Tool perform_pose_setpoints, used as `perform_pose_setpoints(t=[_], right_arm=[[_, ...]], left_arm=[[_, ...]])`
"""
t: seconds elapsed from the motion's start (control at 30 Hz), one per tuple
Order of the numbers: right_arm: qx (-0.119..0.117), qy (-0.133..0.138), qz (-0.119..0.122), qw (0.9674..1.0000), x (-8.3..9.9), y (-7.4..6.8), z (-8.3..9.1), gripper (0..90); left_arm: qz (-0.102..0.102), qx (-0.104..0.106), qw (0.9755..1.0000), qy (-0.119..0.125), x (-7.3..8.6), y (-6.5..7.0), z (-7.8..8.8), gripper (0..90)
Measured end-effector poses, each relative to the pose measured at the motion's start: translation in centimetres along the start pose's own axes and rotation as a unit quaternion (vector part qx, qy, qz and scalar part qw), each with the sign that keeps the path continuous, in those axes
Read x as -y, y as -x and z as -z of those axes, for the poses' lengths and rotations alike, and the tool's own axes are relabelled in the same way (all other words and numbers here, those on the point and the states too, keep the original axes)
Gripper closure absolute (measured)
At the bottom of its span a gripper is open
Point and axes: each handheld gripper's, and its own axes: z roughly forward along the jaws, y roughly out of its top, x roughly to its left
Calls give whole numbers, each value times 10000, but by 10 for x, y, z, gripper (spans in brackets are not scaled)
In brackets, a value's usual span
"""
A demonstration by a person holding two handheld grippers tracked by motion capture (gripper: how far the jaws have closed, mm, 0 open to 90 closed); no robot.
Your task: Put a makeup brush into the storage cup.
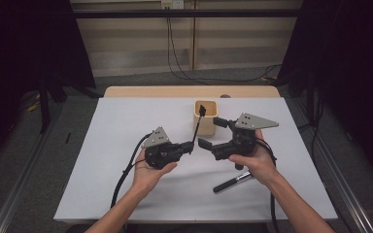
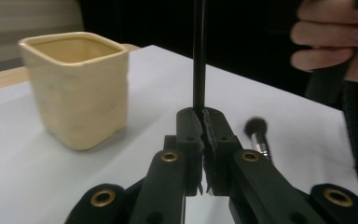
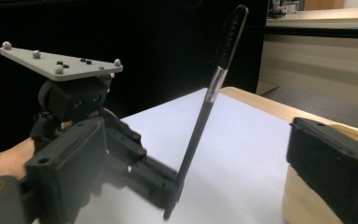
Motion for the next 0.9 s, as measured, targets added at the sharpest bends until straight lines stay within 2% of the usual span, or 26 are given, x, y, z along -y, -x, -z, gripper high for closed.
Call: perform_pose_setpoints(t=[0.07, 0.1, 0.2, 0.33, 0.47, 0.6, 0.63, 0.7, 0.9], right_arm=[[24, 12, 49, 10000, 0, 0, -3, 99], [18, 13, 93, 10000, 0, 0, -5, 118], [67, -27, 85, 9999, 1, -2, -7, 138], [117, -36, 36, 9999, 5, -1, -11, 282], [-23, 4, -3, 10000, 6, 1, -13, 456], [-50, -32, 25, 10000, 8, 2, -14, 612], [-100, -43, 7, 9999, 8, 2, -13, 639], [-47, -59, 33, 10000, 9, 2, -13, 702], [-66, -119, -125, 9998, 13, 6, -12, 820]], left_arm=[[-115, -17, 9999, -65, 0, 1, -1, 863], [-53, -2, 10000, -18, 1, 2, -3, 863], [-72, 8, 10000, -24, 1, 4, -3, 863], [-105, 24, 9999, -34, 1, 5, -2, 863], [-100, 75, 9999, -51, 2, 7, -5, 863], [-101, 38, 9999, -96, 4, 6, -7, 863], [-101, 38, 9999, -96, 4, 6, -7, 863], [-105, 37, 9999, -123, 4, 5, -6, 863], [-90, 61, 9998, -178, 6, 5, -8, 863]])
